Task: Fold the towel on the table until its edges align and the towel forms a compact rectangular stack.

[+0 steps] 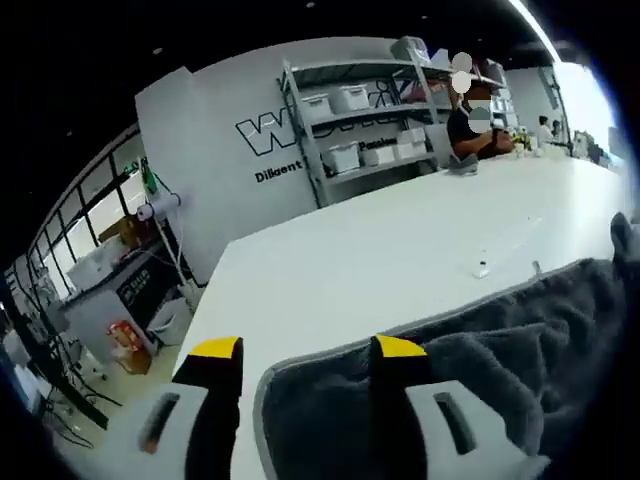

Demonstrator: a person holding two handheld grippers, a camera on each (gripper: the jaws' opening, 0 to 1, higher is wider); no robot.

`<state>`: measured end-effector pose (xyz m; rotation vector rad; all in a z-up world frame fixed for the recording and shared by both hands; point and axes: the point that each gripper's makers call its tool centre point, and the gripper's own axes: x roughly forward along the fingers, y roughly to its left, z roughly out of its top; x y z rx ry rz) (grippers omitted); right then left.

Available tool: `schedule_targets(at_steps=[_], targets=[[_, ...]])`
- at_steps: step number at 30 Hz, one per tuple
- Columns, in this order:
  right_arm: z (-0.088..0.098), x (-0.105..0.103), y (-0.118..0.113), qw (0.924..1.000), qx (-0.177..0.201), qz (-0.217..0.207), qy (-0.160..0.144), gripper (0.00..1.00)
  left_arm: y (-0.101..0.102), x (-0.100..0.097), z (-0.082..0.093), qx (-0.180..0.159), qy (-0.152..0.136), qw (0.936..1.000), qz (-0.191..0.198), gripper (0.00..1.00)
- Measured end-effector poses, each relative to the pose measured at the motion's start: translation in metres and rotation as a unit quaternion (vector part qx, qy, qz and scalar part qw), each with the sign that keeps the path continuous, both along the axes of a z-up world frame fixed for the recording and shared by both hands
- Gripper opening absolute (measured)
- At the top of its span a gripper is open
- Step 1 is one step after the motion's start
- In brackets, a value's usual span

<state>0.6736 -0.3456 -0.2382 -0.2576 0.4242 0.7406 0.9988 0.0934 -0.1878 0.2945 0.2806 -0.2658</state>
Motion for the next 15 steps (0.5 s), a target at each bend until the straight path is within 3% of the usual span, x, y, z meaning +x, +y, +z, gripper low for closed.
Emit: schedule_targets(at_steps=[5,10,12,15], targets=[[-0.001,0.002,-0.001,1.0000,-0.001,-0.002,0.003,0.99,-0.014,-0.034,0.026,-0.074,-0.039,0.9961,-0.028,0.73],[-0.003,0.002,-0.001,1.0000,-0.005,-0.003,0.004,0.99,-0.037,-0.078,0.033,-0.122,-0.049,0.9879,-0.083,0.87],[-0.005,0.002,-0.001,0.9999,-0.008,-0.004,0.005,0.99,-0.046,-0.094,0.037,-0.144,-0.050,0.9832,-0.101,0.96],[-0.008,0.002,-0.001,0.9999,-0.013,-0.003,0.009,0.99,-0.061,-0.118,0.037,-0.153,-0.043,0.9781,-0.134,0.99]])
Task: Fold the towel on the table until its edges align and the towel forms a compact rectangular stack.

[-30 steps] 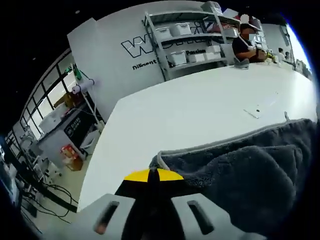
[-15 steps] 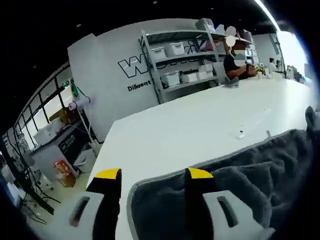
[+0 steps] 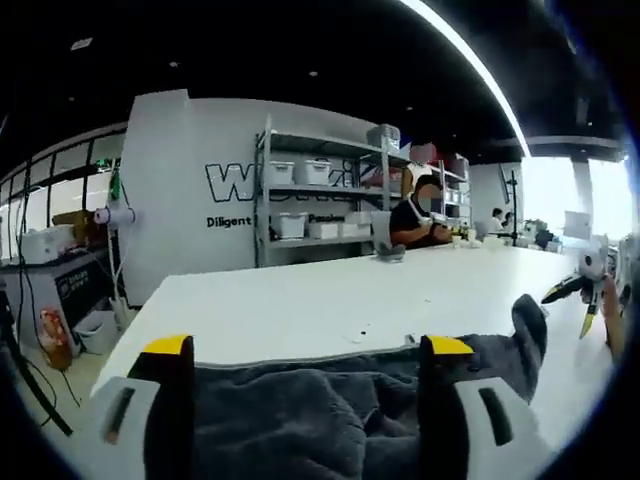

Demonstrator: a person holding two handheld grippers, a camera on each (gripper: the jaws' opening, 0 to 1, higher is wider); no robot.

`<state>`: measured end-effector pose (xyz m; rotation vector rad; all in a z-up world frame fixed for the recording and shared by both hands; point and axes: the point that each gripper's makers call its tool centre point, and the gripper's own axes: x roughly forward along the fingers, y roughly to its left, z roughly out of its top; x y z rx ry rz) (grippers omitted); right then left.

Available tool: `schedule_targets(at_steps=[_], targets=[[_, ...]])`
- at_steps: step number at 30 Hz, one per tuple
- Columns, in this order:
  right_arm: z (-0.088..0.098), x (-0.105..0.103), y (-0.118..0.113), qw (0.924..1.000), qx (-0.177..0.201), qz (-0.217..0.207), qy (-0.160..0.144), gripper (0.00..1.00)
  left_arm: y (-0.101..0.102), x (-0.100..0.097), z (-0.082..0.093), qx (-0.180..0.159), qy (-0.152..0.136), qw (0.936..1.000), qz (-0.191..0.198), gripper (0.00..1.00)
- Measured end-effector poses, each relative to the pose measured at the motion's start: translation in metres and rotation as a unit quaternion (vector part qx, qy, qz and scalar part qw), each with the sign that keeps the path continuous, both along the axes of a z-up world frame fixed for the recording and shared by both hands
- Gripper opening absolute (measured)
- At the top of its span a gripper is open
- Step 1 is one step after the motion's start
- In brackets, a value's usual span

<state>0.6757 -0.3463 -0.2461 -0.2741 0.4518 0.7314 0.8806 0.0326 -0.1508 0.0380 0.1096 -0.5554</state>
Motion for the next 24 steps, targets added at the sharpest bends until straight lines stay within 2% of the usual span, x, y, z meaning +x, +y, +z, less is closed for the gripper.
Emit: schedule_targets(at_steps=[3,4,9,13,16,18,22,24], targets=[[-0.001,0.000,-0.003,1.0000,-0.006,-0.004,0.000,0.99,-0.014,-0.024,-0.002,0.009,0.002,0.9996,-0.025,0.99],[-0.001,0.000,-0.004,1.0000,-0.004,-0.006,0.000,0.99,-0.015,-0.026,-0.003,0.010,0.003,0.9995,-0.028,0.99],[-0.009,0.003,0.000,0.9999,-0.001,-0.007,0.011,0.99,-0.038,-0.074,-0.006,0.014,-0.008,0.9968,-0.078,0.99],[-0.026,0.007,0.010,0.9994,-0.022,0.002,0.028,0.97,-0.044,-0.101,0.001,-0.012,-0.020,0.9930,-0.116,0.99],[-0.035,0.007,0.018,0.9989,-0.024,0.007,0.040,0.95,-0.040,-0.108,0.005,-0.019,-0.029,0.9922,-0.120,0.99],[-0.037,0.006,0.022,0.9986,-0.026,0.020,0.041,0.86,-0.034,-0.107,0.006,-0.019,-0.033,0.9928,-0.114,0.99],[-0.030,0.010,0.032,0.9993,0.004,0.029,0.023,0.69,-0.023,-0.103,0.004,-0.010,-0.037,0.9944,-0.098,0.99],[-0.028,0.011,0.036,0.9991,0.020,0.029,0.023,0.59,-0.020,-0.102,0.004,-0.014,-0.037,0.9946,-0.096,0.99]])
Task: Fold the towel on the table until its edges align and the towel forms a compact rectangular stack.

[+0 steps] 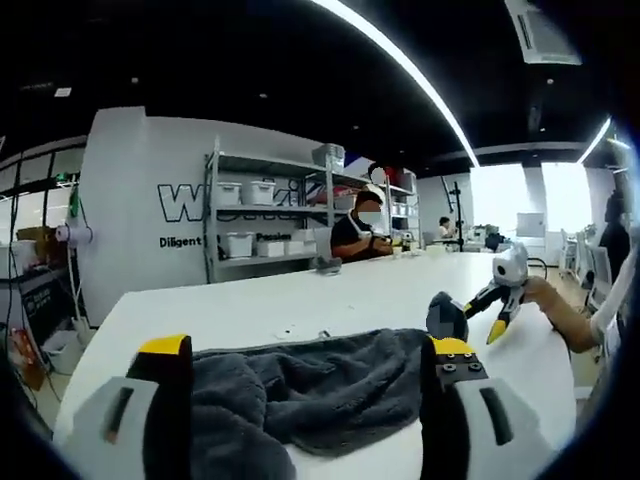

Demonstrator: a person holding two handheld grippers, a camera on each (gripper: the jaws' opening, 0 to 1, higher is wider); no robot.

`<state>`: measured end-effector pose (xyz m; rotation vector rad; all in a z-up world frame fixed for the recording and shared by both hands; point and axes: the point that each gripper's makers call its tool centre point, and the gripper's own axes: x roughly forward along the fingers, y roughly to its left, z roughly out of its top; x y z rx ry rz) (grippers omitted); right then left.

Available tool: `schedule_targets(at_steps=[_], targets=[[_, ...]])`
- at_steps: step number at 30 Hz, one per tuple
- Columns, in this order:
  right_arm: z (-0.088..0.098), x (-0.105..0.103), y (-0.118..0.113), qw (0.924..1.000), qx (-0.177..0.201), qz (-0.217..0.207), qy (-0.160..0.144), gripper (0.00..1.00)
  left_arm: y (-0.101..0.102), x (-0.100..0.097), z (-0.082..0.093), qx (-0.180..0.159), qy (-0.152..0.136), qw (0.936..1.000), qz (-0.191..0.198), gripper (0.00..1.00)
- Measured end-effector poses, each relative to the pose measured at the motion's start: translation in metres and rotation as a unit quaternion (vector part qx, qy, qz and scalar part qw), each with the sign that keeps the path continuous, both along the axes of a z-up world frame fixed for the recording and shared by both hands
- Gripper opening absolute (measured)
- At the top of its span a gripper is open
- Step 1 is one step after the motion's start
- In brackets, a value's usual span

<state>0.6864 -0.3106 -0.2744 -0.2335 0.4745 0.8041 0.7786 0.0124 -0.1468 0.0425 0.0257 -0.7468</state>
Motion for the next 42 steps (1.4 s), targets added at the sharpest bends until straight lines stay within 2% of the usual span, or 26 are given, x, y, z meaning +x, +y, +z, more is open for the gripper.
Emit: schedule_targets(at_steps=[3,5,8,11,14,16,18,22,27,30,34,42], targets=[[0.000,0.004,0.006,0.9999,0.013,-0.001,-0.006,0.44,-0.003,0.000,-0.002,-0.005,0.004,1.0000,0.000,0.99],[-0.003,0.007,0.006,0.9999,0.004,-0.002,-0.009,0.38,-0.005,0.002,-0.008,0.011,0.007,0.9999,-0.002,0.99],[-0.012,0.008,0.007,1.0000,-0.004,0.004,0.001,0.30,-0.009,0.001,-0.010,0.025,0.008,0.9996,-0.007,0.99],[-0.017,0.010,0.009,0.9999,-0.005,0.010,0.003,0.08,-0.010,0.000,-0.009,0.023,0.008,0.9996,-0.014,0.99],[-0.011,0.013,0.013,0.9996,0.025,0.016,0.003,0.04,-0.010,-0.002,-0.005,0.015,0.008,0.9997,-0.016,0.99],[-0.009,0.012,0.015,0.9994,0.028,0.021,0.001,0.03,-0.009,-0.001,-0.007,0.016,0.009,0.9998,-0.012,0.99],[0.001,0.007,0.023,0.9979,0.056,0.033,0.001,0.03,-0.011,0.001,-0.014,0.031,0.013,0.9994,-0.010,0.99],[0.030,0.002,0.034,0.9926,0.108,0.055,-0.014,0.03,-0.011,0.003,-0.017,0.030,0.021,0.9992,-0.016,0.99],[0.054,-0.002,0.043,0.9873,0.140,0.068,-0.031,0.02,-0.010,0.007,-0.022,0.037,0.027,0.9988,-0.016,0.99],[0.073,-0.006,0.052,0.9810,0.171,0.081,-0.043,0.02,-0.009,0.007,-0.023,0.036,0.030,0.9988,-0.016,0.99],[0.096,-0.010,0.059,0.9765,0.186,0.089,-0.062,0.02,-0.003,0.008,-0.020,0.030,0.029,0.9991,-0.009,0.99],[0.158,-0.011,0.074,0.9684,0.191,0.105,-0.121,0.02,0.006,0.011,-0.016,0.019,0.028,0.9994,-0.001,0.99]])
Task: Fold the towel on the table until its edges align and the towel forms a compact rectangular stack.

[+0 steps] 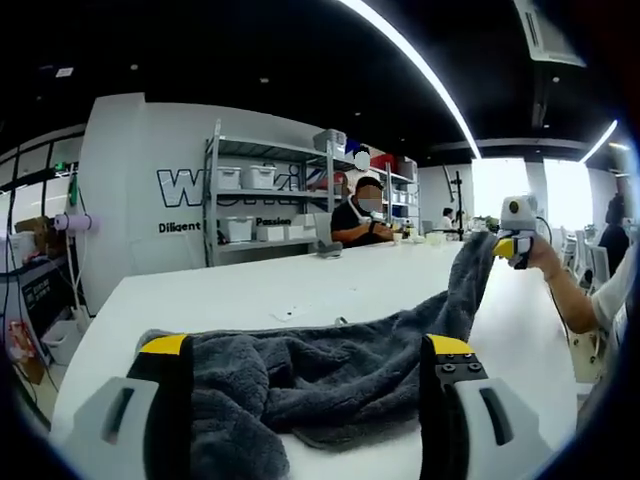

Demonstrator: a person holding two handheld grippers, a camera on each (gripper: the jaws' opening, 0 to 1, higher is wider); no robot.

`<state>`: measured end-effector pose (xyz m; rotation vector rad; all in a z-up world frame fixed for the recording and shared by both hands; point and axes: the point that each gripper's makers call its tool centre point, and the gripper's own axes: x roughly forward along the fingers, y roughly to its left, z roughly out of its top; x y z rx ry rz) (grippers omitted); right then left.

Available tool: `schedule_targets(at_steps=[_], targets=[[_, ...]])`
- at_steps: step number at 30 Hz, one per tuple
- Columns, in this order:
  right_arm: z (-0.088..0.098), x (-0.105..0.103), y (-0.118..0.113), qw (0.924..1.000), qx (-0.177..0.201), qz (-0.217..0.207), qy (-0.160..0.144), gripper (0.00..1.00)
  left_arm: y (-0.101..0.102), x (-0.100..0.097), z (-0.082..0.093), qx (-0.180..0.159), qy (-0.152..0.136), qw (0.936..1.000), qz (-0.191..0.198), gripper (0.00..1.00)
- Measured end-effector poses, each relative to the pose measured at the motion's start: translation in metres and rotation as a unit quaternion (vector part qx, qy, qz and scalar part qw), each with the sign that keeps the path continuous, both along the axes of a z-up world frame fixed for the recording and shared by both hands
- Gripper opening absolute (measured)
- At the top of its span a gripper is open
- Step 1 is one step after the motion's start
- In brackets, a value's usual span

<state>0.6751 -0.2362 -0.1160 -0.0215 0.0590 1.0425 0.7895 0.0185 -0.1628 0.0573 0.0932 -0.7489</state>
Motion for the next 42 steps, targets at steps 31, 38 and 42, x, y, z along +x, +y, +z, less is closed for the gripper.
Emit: schedule_targets(at_steps=[31,38,42], targets=[[0.065,0.048,-0.081,0.9836,0.023,-0.174,-0.044,0.02,0.020,0.007,-0.002,-0.016,0.011,0.9995,0.025,0.96],[-0.011,0.089,-0.141,0.9649,-0.018,-0.260,0.029,0.02,0.020,0.009,-0.007,-0.013,0.018,0.9994,0.025,0.95],[-0.058,0.111,-0.175,0.9422,-0.085,-0.318,0.059,0.02,0.021,0.010,-0.009,-0.012,0.021,0.9993,0.027,0.95]])
